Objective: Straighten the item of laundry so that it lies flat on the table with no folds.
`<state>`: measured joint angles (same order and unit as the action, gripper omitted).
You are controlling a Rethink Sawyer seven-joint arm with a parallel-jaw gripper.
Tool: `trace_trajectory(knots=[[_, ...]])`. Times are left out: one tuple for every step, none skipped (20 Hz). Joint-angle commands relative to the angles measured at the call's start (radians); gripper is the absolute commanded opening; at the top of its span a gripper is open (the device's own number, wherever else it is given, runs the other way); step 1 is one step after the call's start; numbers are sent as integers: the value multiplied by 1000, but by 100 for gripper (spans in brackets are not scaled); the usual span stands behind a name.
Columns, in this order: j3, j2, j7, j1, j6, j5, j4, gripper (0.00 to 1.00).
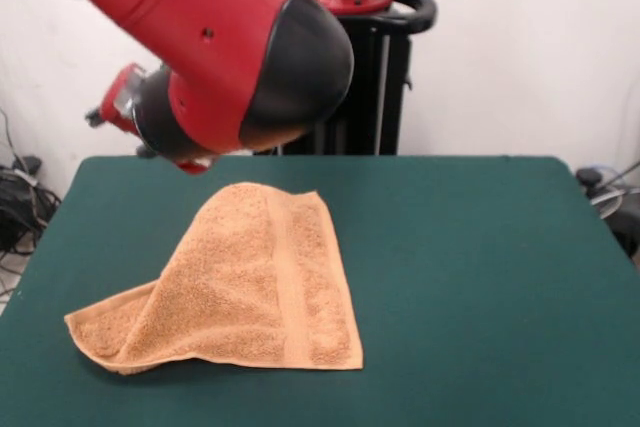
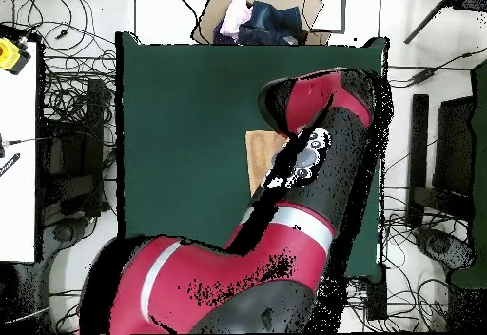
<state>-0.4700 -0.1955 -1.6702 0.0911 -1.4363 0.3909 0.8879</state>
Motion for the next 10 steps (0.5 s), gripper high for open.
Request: trace_trajectory(knots=[[264, 1, 237, 72, 74, -86, 77, 100], [290, 2, 219, 83, 97, -106, 82, 100], [313, -13, 204, 94, 124, -129, 101, 100], [337, -28, 189, 106, 152, -151, 120, 100], [364, -44, 181, 122, 170, -180, 136, 100], [371, -80, 181, 128, 175, -192, 173, 100], [385, -94, 179, 137, 170, -213, 183, 100], [400, -140, 187, 153, 167, -241, 230, 100], [413, -157, 187, 162, 151, -259, 242, 100], [421, -196, 191, 173, 158, -276, 289, 100]])
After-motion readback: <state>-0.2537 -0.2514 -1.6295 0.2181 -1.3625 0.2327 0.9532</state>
